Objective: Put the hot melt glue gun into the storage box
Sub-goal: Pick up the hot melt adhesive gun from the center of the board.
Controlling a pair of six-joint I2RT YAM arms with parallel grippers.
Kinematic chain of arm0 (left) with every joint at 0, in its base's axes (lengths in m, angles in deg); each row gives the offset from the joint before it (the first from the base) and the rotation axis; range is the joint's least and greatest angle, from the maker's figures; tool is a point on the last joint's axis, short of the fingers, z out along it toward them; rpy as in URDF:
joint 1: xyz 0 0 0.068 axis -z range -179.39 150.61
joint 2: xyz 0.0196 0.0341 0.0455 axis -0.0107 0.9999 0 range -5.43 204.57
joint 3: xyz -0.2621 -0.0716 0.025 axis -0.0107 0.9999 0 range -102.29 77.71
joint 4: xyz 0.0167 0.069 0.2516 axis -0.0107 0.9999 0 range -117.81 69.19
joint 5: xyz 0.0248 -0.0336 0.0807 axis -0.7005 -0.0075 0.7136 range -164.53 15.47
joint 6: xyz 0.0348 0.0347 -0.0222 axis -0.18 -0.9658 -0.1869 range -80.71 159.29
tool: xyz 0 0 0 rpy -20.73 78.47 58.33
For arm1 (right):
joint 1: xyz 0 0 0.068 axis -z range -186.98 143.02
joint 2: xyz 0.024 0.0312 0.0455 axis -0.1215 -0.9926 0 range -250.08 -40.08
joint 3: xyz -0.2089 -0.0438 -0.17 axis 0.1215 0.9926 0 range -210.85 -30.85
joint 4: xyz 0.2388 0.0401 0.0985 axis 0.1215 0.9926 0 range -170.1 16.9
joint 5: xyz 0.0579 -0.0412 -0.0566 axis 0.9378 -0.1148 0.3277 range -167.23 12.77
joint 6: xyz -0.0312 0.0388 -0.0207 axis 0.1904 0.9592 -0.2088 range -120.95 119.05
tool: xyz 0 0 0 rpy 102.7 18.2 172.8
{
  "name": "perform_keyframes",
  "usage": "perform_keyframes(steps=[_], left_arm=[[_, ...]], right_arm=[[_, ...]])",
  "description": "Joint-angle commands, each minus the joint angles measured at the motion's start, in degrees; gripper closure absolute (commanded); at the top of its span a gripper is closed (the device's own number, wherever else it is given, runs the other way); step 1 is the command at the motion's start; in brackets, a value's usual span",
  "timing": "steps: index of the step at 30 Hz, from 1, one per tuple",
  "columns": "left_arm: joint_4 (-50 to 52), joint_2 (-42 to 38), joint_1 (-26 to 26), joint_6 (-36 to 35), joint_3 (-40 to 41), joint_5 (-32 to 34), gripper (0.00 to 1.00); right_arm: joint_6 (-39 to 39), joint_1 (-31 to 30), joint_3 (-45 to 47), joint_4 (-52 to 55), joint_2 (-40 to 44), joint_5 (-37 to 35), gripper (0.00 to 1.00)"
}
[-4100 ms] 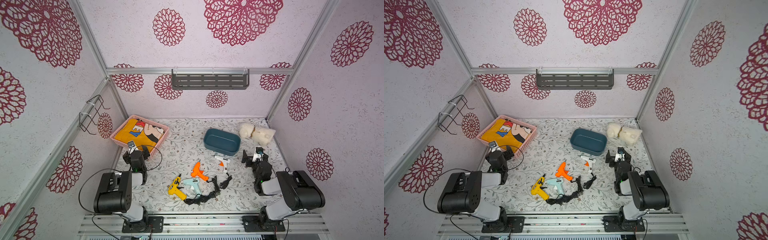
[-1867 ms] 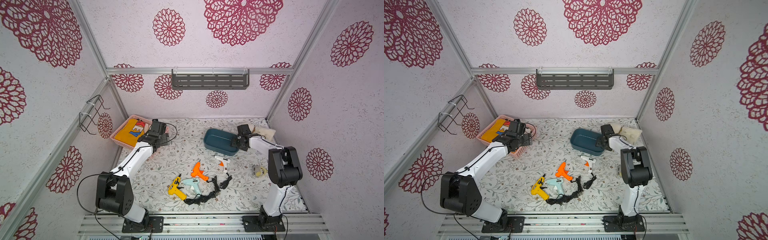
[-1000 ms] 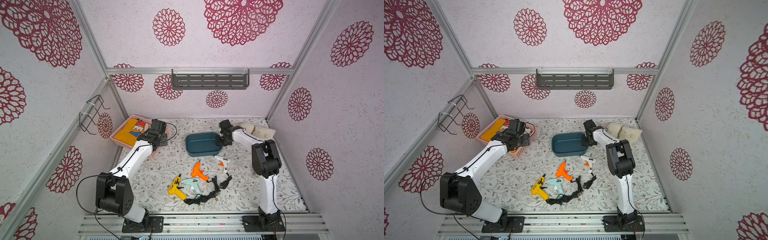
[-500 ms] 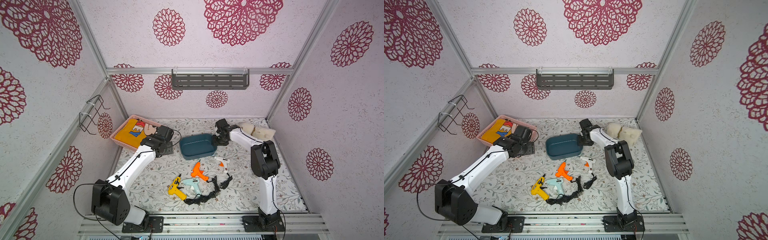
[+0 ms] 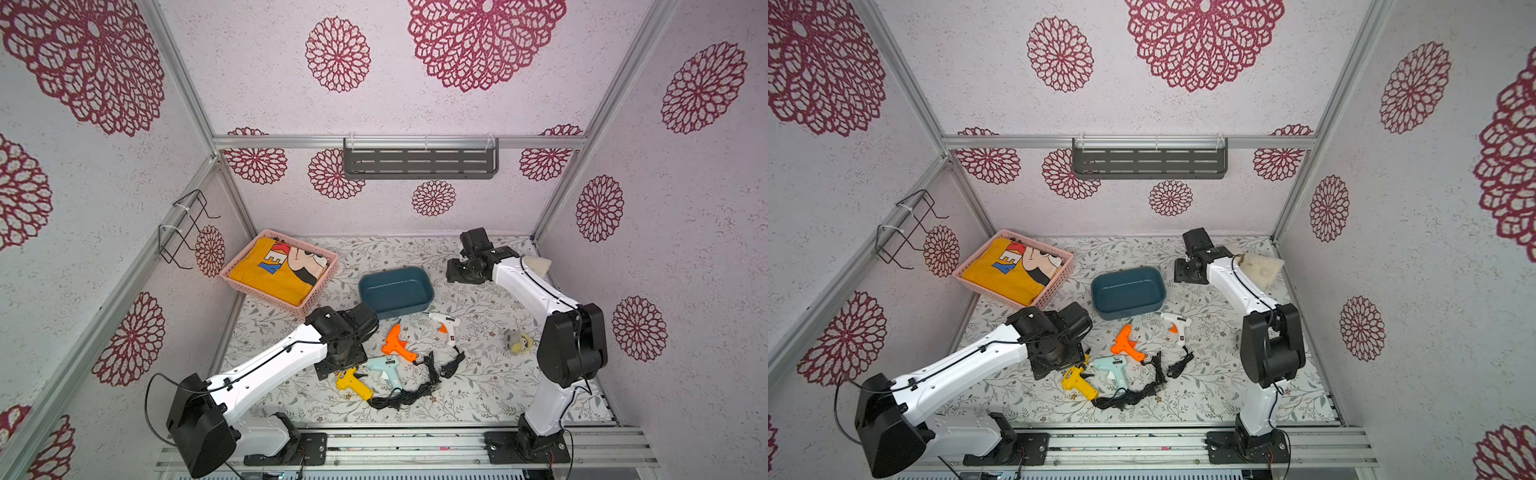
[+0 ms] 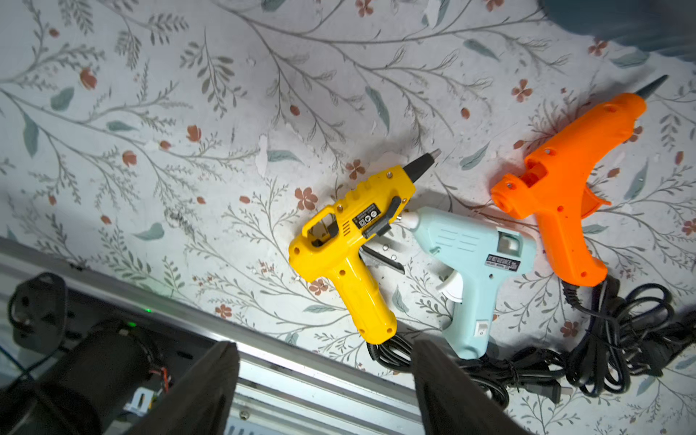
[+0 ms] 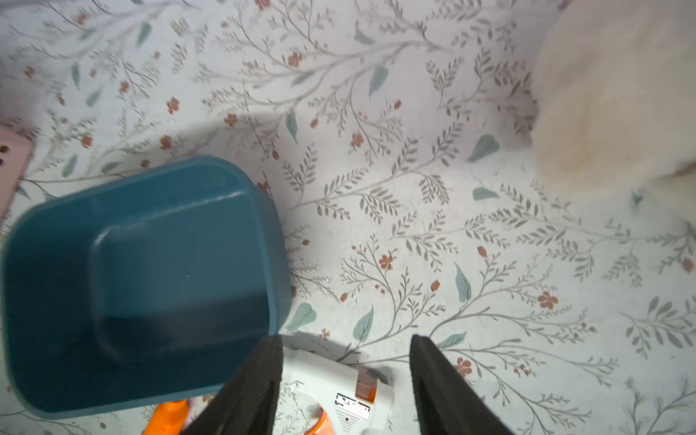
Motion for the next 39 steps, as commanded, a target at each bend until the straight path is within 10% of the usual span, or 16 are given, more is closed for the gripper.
perform_keyframes(steps=[1,39], left_arm=[[0.12,3.94,2.68,10.53,0.36,-1.68,0.18],[-20.67,15.15,6.65,19.55,12.64,-5.86,0.26]], right_arm=[[0.79,-0.19,1.78,1.04,1.97,-0.32,0.4],[-1.47,2.34,9.42,2.11,6.35,0.16,0.39]])
